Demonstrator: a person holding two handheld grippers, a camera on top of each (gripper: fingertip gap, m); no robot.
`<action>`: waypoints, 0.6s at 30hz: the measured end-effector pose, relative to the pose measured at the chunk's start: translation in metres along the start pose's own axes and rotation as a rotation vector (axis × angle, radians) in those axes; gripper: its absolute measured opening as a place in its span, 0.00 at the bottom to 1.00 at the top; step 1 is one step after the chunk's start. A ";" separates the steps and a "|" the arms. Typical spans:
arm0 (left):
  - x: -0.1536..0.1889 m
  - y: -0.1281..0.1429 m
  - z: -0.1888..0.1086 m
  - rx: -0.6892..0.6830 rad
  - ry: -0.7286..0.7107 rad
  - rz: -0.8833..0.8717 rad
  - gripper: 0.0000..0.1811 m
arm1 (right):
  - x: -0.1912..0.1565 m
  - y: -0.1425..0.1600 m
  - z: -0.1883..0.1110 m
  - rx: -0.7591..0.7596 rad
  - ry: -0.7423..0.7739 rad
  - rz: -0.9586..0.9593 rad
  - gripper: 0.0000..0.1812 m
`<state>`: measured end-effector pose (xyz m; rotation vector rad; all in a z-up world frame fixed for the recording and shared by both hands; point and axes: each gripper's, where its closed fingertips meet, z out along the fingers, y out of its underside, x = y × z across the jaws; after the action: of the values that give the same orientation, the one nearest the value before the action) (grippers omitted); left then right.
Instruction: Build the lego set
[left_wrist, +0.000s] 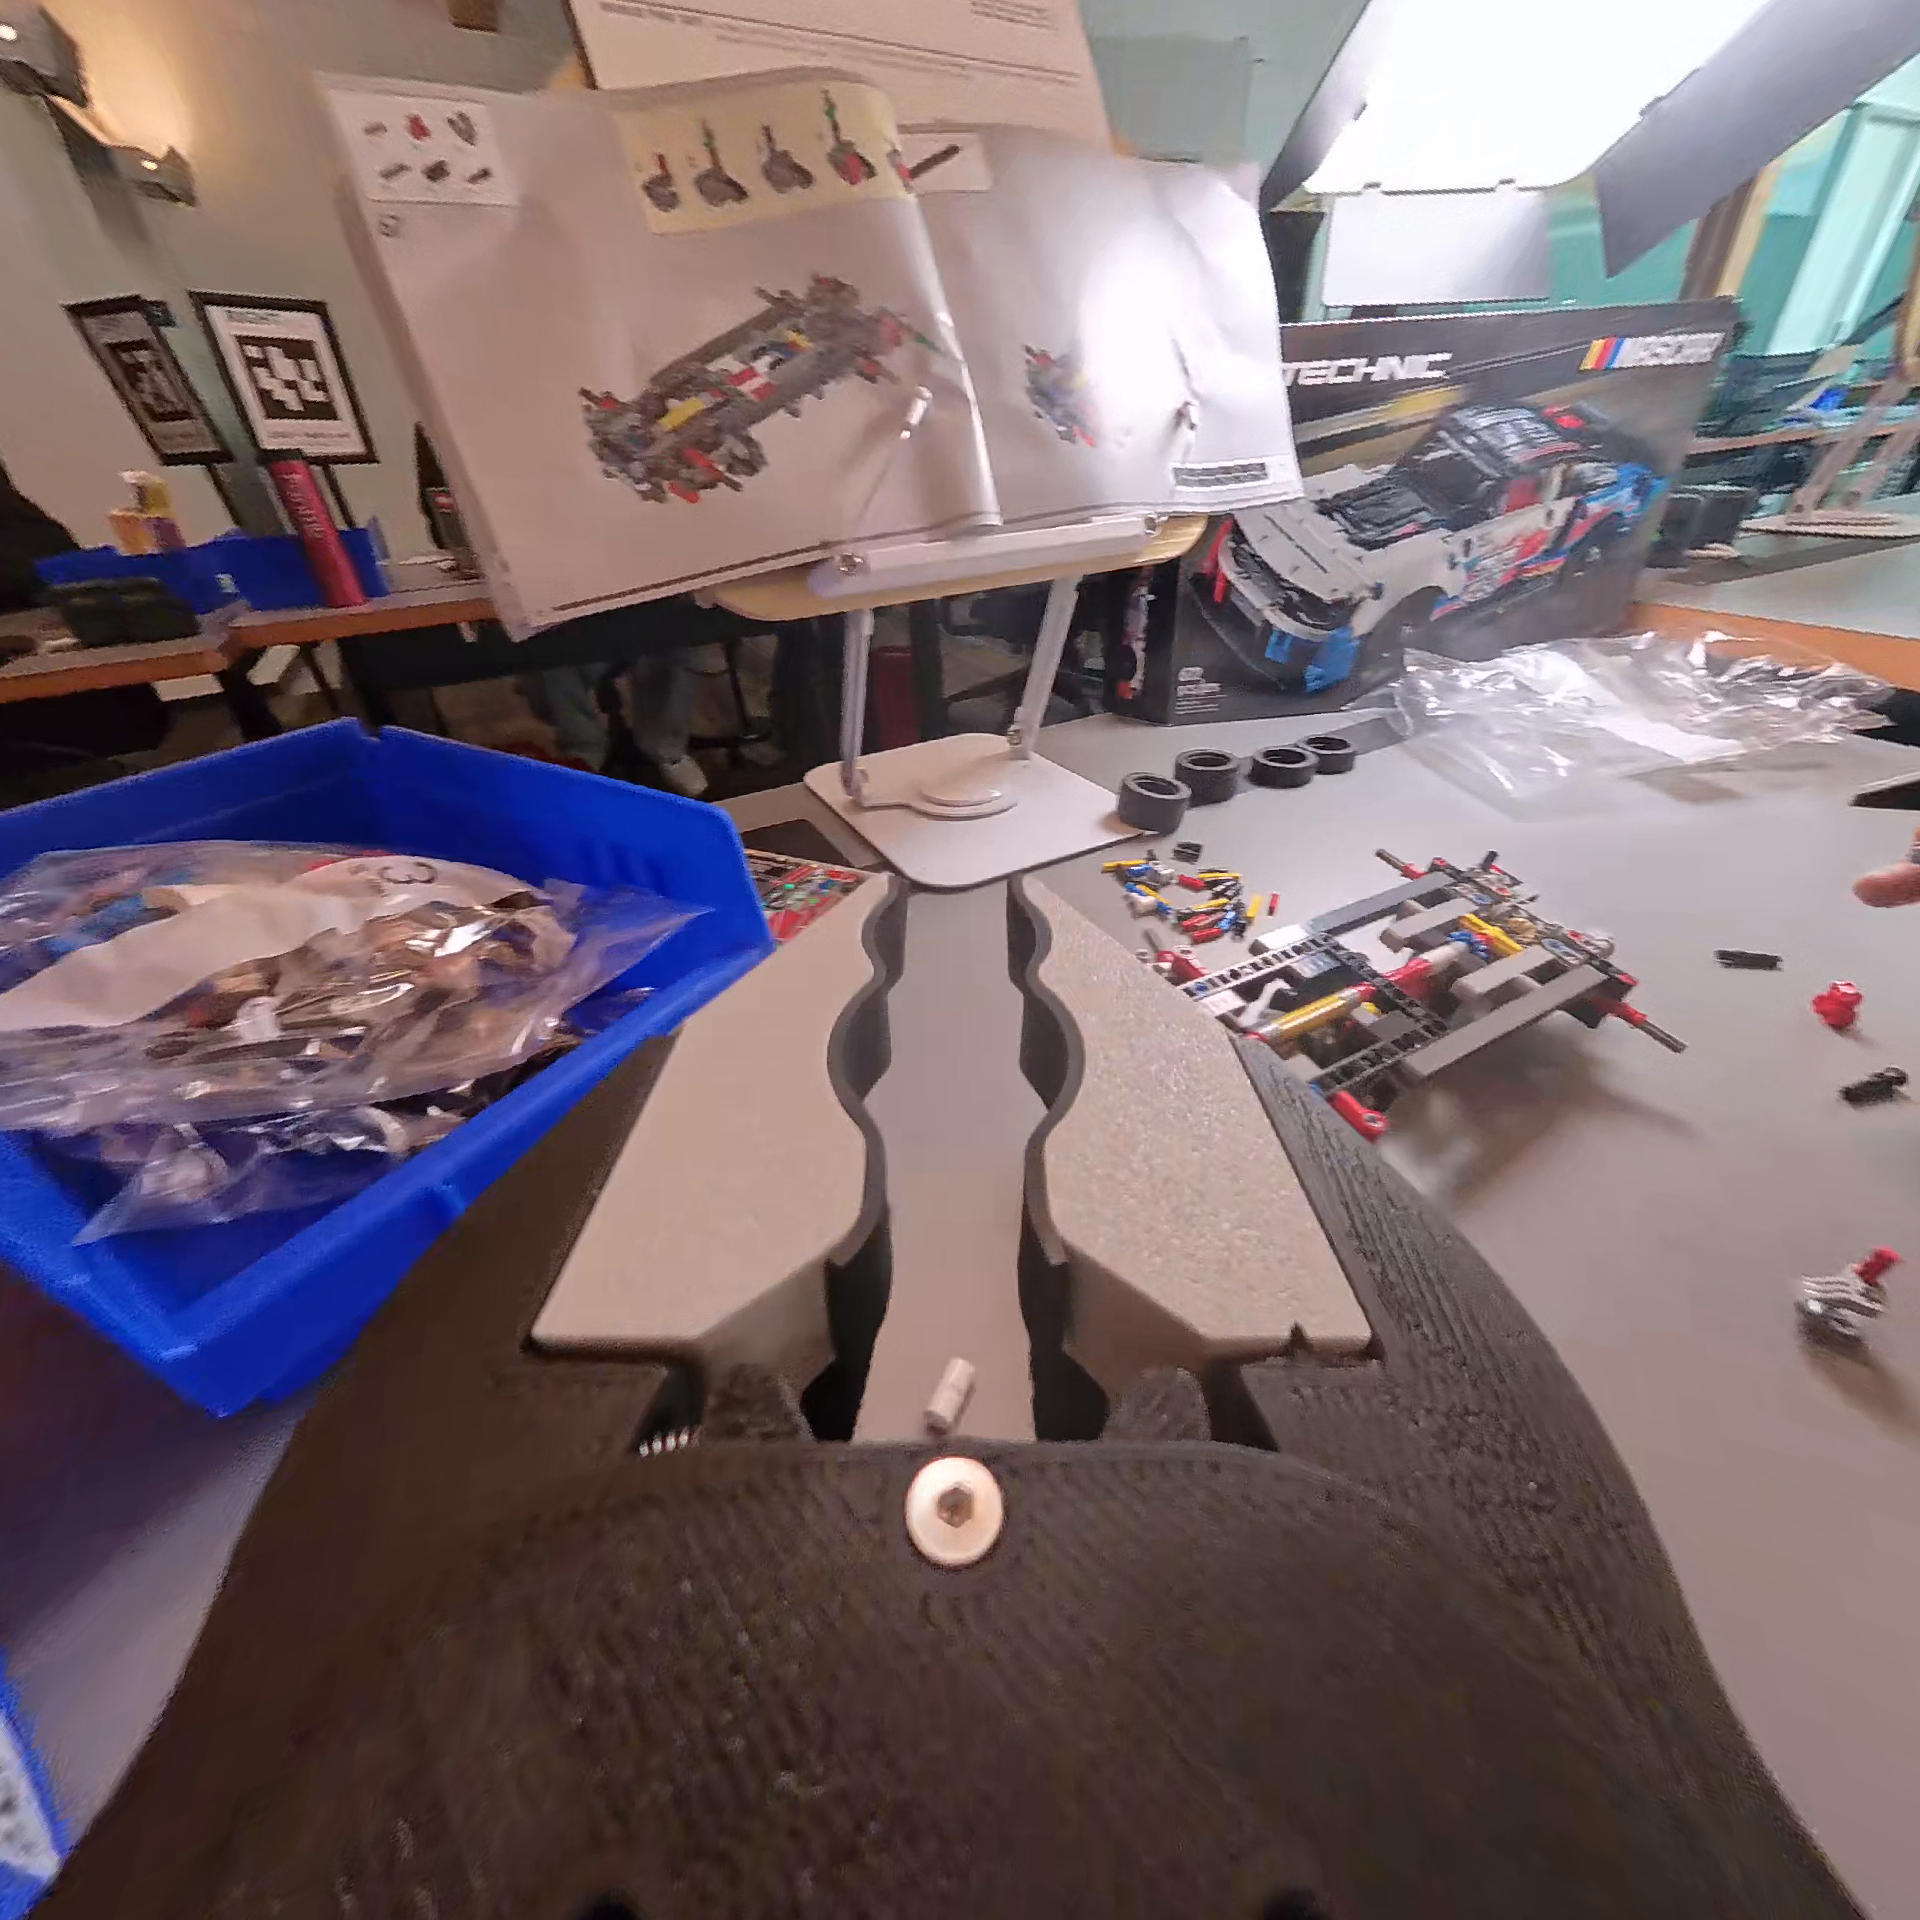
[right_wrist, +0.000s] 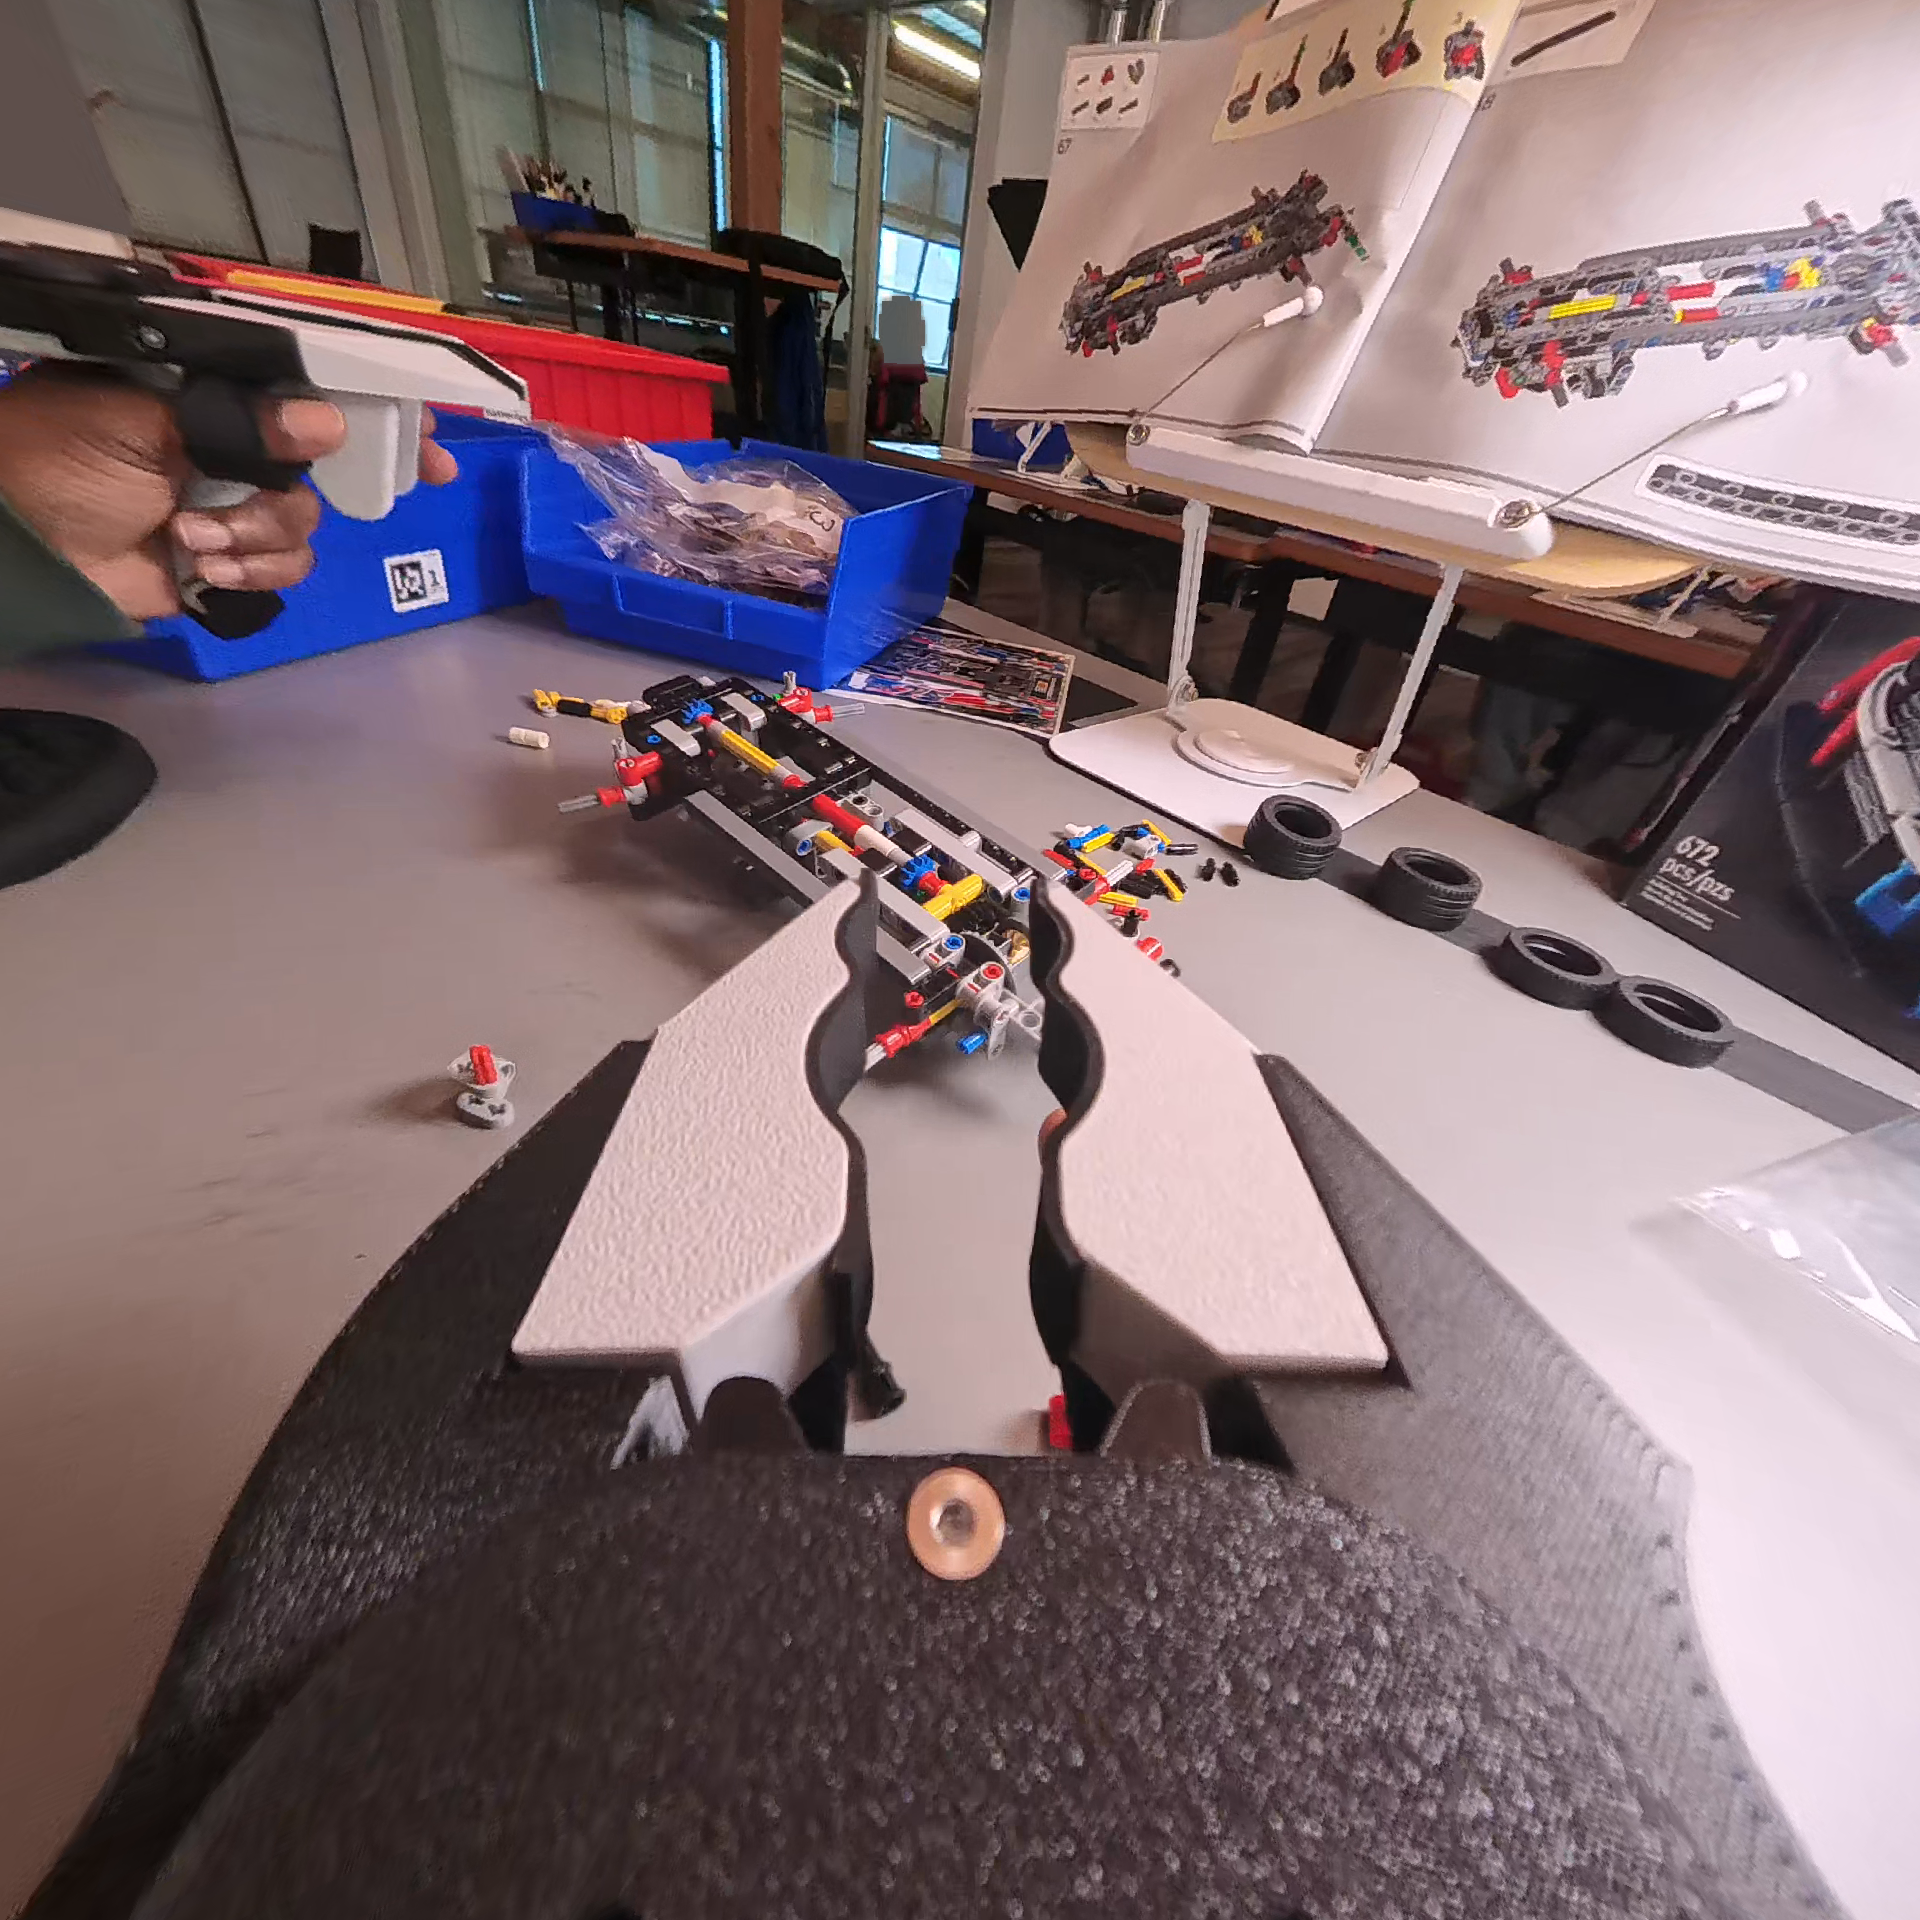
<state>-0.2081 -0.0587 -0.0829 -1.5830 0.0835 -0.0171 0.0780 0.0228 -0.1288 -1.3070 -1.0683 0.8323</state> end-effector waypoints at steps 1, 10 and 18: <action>-0.006 -0.001 -0.002 0.004 -0.035 0.012 0.08 | 0.000 0.000 0.000 0.004 -0.005 0.010 0.14; -0.046 -0.019 -0.032 0.112 -0.238 0.023 0.00 | 0.010 -0.005 -0.004 0.037 0.014 0.067 0.12; -0.071 -0.093 -0.096 0.320 -0.224 -0.121 0.10 | 0.016 -0.002 -0.005 0.027 0.031 0.074 0.12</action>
<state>-0.2808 -0.1486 0.0143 -1.2596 -0.1826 0.0496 0.0879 0.0355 -0.1240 -1.3392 -0.9859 0.8768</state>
